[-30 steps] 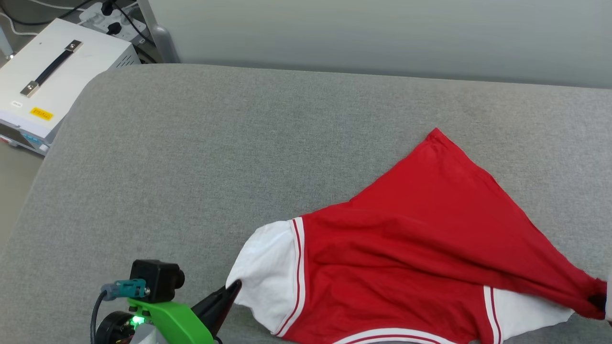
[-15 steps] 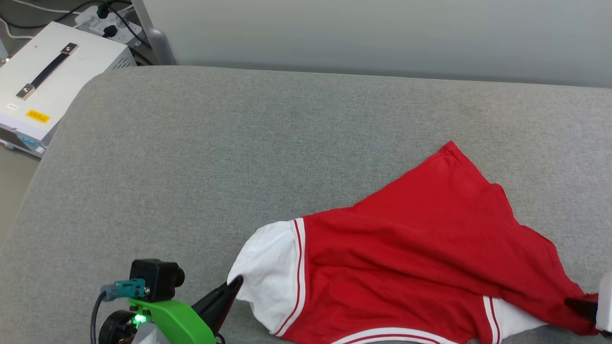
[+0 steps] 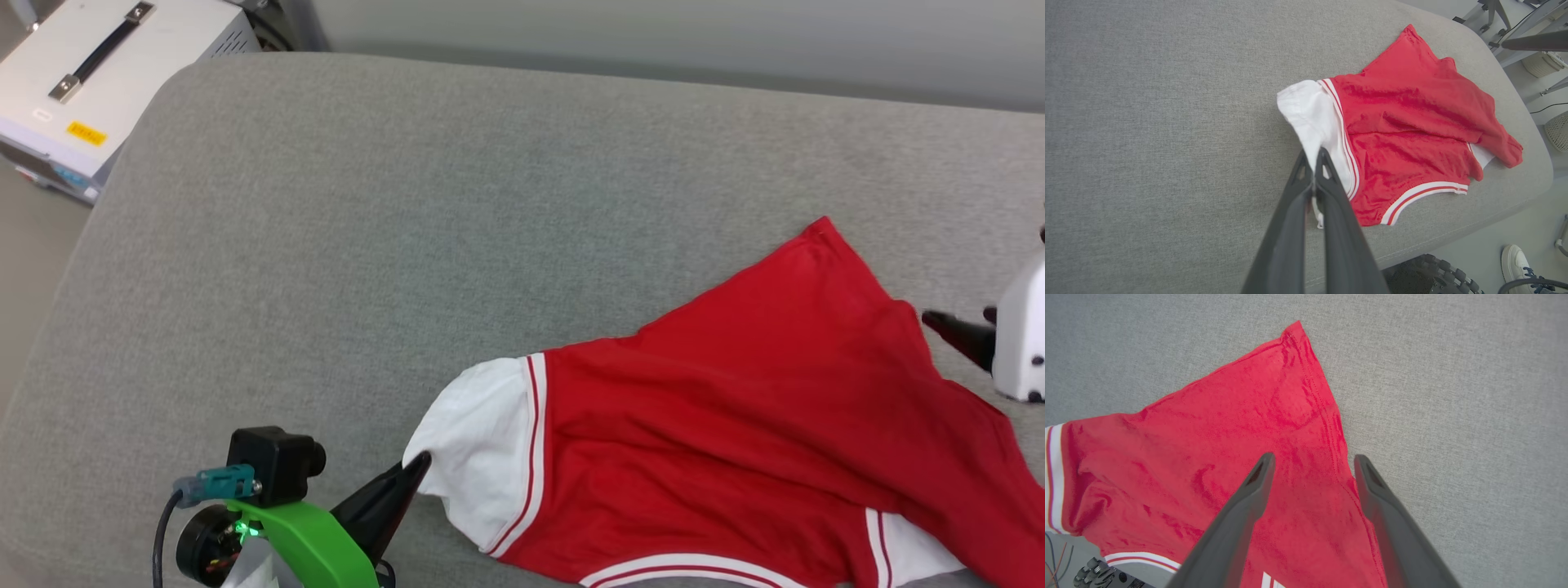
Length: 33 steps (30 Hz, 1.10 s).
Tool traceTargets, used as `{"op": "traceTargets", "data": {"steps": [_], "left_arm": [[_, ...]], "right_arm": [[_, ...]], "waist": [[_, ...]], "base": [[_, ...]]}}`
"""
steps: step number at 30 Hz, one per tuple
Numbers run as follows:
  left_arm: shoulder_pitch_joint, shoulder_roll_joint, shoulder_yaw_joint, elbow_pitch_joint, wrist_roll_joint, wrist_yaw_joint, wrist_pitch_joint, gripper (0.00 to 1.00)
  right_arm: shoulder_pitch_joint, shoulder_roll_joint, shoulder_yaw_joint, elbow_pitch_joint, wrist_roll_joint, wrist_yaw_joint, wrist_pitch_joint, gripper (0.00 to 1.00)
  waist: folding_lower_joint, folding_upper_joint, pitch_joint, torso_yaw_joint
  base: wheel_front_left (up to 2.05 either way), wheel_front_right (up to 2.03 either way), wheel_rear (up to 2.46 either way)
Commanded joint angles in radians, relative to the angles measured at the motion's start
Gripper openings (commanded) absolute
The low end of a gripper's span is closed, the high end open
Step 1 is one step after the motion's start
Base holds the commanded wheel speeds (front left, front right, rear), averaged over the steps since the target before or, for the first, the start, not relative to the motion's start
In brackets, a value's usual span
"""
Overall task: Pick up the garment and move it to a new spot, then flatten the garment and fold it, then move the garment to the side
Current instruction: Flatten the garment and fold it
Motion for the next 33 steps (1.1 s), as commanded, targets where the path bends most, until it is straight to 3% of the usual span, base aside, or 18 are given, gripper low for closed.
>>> {"op": "traceTargets", "data": {"steps": [1, 7, 13, 28, 29, 30, 31, 33], "left_arm": [[-0.021, 0.006, 0.000, -0.007, 0.009, -0.006, -0.003, 0.00], [-0.057, -0.006, -0.014, -0.030, 0.034, -0.022, -0.005, 0.00], [-0.081, -0.026, -0.028, -0.028, 0.043, -0.035, -0.009, 0.00], [-0.099, -0.054, -0.031, 0.005, 0.036, -0.050, -0.032, 0.00], [-0.099, -0.053, -0.030, 0.006, 0.036, -0.050, -0.033, 0.00], [-0.099, -0.052, -0.030, 0.007, 0.036, -0.050, -0.034, 0.00], [-0.099, -0.052, -0.030, 0.007, 0.036, -0.049, -0.034, 0.00], [-0.099, -0.052, -0.029, 0.007, 0.036, -0.048, -0.035, 0.00]], "right_arm": [[-0.042, 0.001, 0.017, 0.007, -0.013, -0.001, 0.010, 1.00], [-0.192, -0.022, 0.092, 0.128, -0.066, -0.001, 0.020, 1.00], [-0.271, -0.043, 0.104, 0.251, -0.108, -0.001, 0.005, 1.00], [-0.257, -0.074, 0.140, 0.412, -0.114, -0.001, -0.037, 1.00], [-0.251, -0.073, 0.143, 0.418, -0.104, -0.001, -0.025, 0.92], [-0.247, -0.075, 0.146, 0.420, -0.096, -0.001, -0.016, 0.17], [-0.245, -0.080, 0.148, 0.419, -0.091, -0.001, -0.014, 0.00], [-0.240, -0.088, 0.154, 0.420, -0.084, -0.001, -0.009, 0.00]], "waist": [[0.0000, 0.0119, 0.056, 0.049], [0.0000, 0.0119, 0.148, 0.129], [0.0000, 0.0119, 0.199, 0.188], [0.0000, 0.0119, 0.233, 0.239], [0.0000, 0.0119, 0.233, 0.240], [0.0000, 0.0119, 0.234, 0.240], [0.0000, 0.0119, 0.235, 0.240], [0.0000, 0.0119, 0.235, 0.240]], "base": [[0.00, 0.00, 0.00], [0.00, 0.00, 0.00], [0.00, 0.00, 0.00], [0.00, 0.00, 0.00], [0.00, 0.00, 0.00], [0.00, 0.00, 0.00], [0.00, 0.00, 0.00], [0.00, 0.00, 0.00]]}}
